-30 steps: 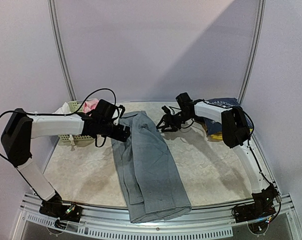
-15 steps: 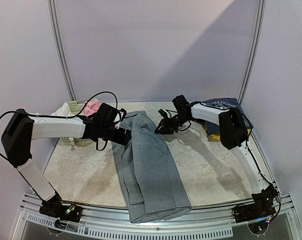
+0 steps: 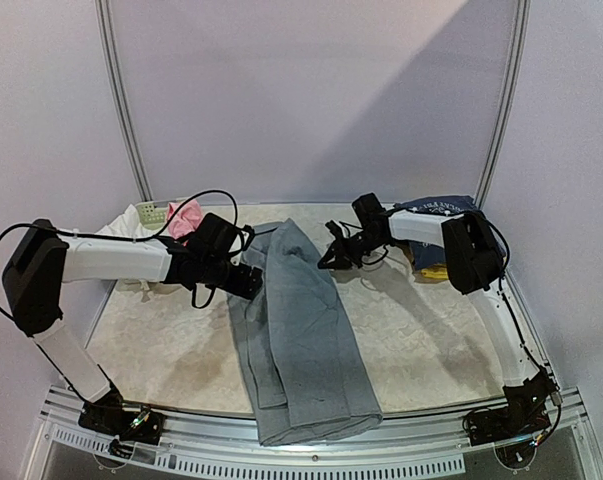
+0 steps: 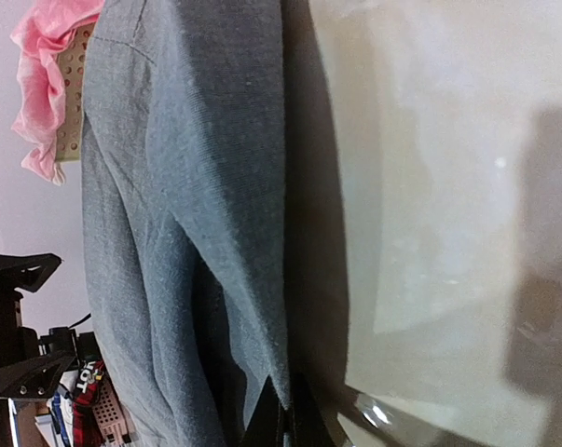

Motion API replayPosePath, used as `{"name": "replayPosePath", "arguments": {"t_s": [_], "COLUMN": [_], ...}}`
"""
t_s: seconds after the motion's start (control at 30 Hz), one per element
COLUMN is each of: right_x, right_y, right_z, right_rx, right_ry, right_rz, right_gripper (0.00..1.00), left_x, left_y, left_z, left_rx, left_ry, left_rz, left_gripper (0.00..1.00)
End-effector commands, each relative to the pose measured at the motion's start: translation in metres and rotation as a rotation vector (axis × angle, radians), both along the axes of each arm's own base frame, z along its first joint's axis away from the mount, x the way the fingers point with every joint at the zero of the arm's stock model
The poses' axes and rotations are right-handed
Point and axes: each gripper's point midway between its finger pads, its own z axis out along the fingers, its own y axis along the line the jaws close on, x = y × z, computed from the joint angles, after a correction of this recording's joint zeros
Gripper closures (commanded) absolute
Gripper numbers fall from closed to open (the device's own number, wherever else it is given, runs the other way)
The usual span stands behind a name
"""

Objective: Fold and stack the mixed laundry pile
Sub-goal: Move the rectangle-folded shirt to the center of the board.

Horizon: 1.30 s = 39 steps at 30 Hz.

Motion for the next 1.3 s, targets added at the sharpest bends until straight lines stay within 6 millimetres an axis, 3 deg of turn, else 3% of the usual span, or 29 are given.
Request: {"name": "replayPosePath", "arguments": {"t_s": [0.0,0.3,0.57,0.67,0.9,1.07,1.27], "right_x": [0.031,0.041,0.026,0.023,0.033,0.032,0.023], "right_y": [-0.03,-0.079,-0.108,-0.112,-0.101,-0.1,-0.1], "right_z": [0.023,0.018,0.019,0.026,0.035,0.04,0.064], "right_rx": [0.0,-0.016,-0.041,-0.04,0.006,-0.013,-0.063], "right_ry": [-0.062,-0.071,-0.06,-0.072,-0.075,-0.08,-0.14], "right_rz": [-0.137,-0.331,-0.461,-0.485,-0.455,-0.428,-0.406], "right_gripper": [1.0,1.0,1.0,1.0,1.0,0.81,0.48], "left_x": [-0.009,-0.011,-0.022,-0.031,-0.055,-0.076,-0.096], "left_y": [-0.003,-0.005,-0.003,-0.002,-0.001,0.001,0.0], "left_z": [0.002,0.001,0.003,0.006,0.012,0.009,0.004], "left_rx": [0.004,0.011,0.03,0.038,0.048,0.047,0.059], "left_ry": [0.006,0.014,0.021,0.018,0.017,0.029,0.036], "left_rz": [-0.009,-0.022,-0.041,-0.05,-0.079,-0.101,-0.118], "left_gripper": [0.11,0.12,0.13,0.13,0.13,0.13,0.13]}}
